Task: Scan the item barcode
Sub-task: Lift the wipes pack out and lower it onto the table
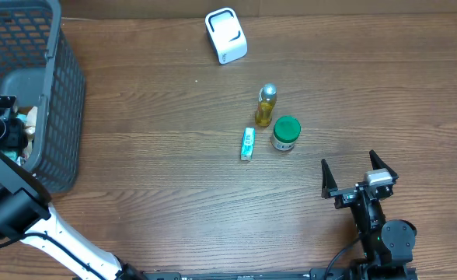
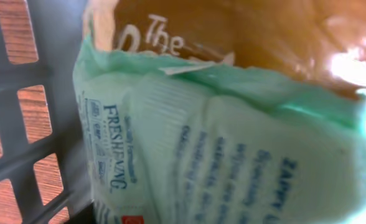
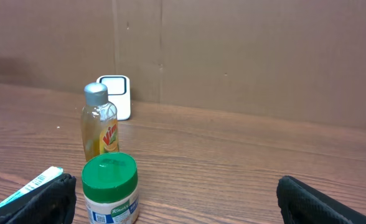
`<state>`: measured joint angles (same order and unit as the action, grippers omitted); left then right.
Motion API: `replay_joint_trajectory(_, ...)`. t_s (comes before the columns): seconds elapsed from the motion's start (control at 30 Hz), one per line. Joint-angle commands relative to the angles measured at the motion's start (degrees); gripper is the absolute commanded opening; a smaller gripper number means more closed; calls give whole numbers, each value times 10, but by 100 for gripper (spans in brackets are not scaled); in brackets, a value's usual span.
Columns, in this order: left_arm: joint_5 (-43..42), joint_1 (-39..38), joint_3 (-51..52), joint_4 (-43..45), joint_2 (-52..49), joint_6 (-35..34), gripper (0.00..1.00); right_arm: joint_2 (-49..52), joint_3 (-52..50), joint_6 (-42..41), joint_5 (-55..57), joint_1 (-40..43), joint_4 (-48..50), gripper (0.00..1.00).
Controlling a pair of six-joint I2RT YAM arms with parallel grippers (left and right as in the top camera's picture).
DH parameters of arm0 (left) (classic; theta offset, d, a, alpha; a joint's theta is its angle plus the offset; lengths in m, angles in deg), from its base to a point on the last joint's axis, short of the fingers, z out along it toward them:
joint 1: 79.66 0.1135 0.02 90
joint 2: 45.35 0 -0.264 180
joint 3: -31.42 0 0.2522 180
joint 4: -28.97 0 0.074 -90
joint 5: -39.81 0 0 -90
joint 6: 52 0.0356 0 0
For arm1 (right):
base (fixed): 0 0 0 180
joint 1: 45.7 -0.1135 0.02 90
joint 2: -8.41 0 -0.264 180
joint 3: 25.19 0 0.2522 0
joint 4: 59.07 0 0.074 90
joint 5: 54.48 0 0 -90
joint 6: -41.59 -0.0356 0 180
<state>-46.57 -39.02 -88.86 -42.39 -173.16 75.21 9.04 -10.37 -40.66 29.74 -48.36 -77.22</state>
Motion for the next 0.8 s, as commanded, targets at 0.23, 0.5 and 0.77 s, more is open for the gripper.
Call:
replay_joint_trajectory(0.23,-86,2,-15,-14,-33,-106,4,-4,-6,2,-3,-3,2,100)
replay_joint_trajectory(0.5,-125,2,-229,-109,-33,-251,4,-4,-6,2,-3,-3,2,100)
replay_joint_trajectory(0.77,-228,1,-452,-176,5,-336,4,-4,-6,2,-3,-3,2,100)
